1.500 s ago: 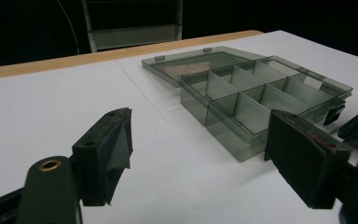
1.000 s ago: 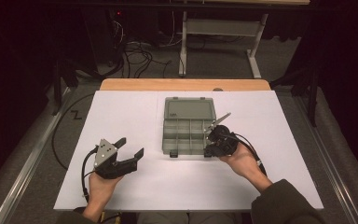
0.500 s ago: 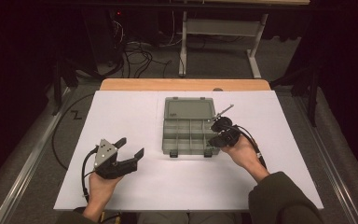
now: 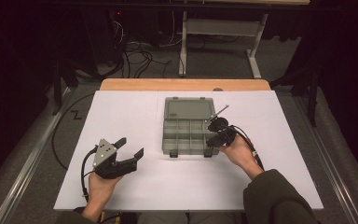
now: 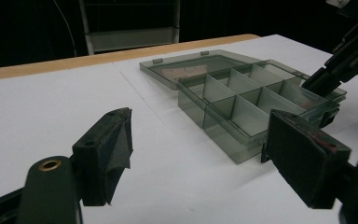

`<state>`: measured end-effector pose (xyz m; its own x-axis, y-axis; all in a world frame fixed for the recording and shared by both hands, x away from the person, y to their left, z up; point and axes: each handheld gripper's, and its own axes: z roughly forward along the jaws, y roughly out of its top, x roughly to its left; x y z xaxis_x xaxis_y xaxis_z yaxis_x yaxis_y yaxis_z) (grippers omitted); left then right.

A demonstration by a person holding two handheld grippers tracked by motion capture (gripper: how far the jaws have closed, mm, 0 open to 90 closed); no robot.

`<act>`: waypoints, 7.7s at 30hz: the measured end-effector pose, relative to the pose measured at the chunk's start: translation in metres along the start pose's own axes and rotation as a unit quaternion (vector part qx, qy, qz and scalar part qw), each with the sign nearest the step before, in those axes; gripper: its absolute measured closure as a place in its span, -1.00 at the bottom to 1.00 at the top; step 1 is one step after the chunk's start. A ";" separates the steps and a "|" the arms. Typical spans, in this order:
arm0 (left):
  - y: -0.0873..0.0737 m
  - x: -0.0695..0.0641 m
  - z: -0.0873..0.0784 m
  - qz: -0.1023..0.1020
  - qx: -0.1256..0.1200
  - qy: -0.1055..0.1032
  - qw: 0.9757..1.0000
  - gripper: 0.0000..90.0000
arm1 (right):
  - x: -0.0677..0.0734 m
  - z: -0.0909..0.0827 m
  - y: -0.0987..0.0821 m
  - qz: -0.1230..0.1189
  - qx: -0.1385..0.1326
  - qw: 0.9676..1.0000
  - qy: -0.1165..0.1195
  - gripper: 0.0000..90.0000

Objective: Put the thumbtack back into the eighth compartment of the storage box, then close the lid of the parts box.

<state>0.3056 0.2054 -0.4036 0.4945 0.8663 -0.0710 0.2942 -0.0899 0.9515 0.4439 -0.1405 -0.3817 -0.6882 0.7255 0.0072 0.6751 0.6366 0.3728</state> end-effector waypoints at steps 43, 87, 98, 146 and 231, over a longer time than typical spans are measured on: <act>0.000 0.000 -0.001 0.003 0.003 0.002 1.000 -0.47 | -0.045 -0.033 -0.016 0.089 -0.110 0.990 -0.003 0.56; 0.012 0.000 0.008 0.001 0.005 0.005 1.000 -0.46 | -0.043 -0.007 -0.004 0.112 -0.050 0.992 0.006 0.60; 0.028 0.004 0.032 -0.006 0.010 0.006 1.000 -0.43 | -0.044 -0.007 -0.005 0.119 -0.046 0.992 0.011 0.61; 0.067 0.004 0.127 -0.026 0.062 0.004 0.998 -0.34 | -0.040 -0.007 -0.006 0.104 -0.049 0.993 -0.002 0.62; 0.096 0.050 0.251 -0.138 0.376 -0.021 0.916 0.28 | -0.040 -0.007 -0.004 0.095 -0.042 0.995 -0.002 0.63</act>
<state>0.5636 0.1168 -0.3911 0.3422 0.8887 -0.3051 0.8852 -0.1959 0.4220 0.4666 -0.1742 -0.3769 -0.5490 0.8318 0.0820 0.7684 0.4637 0.4412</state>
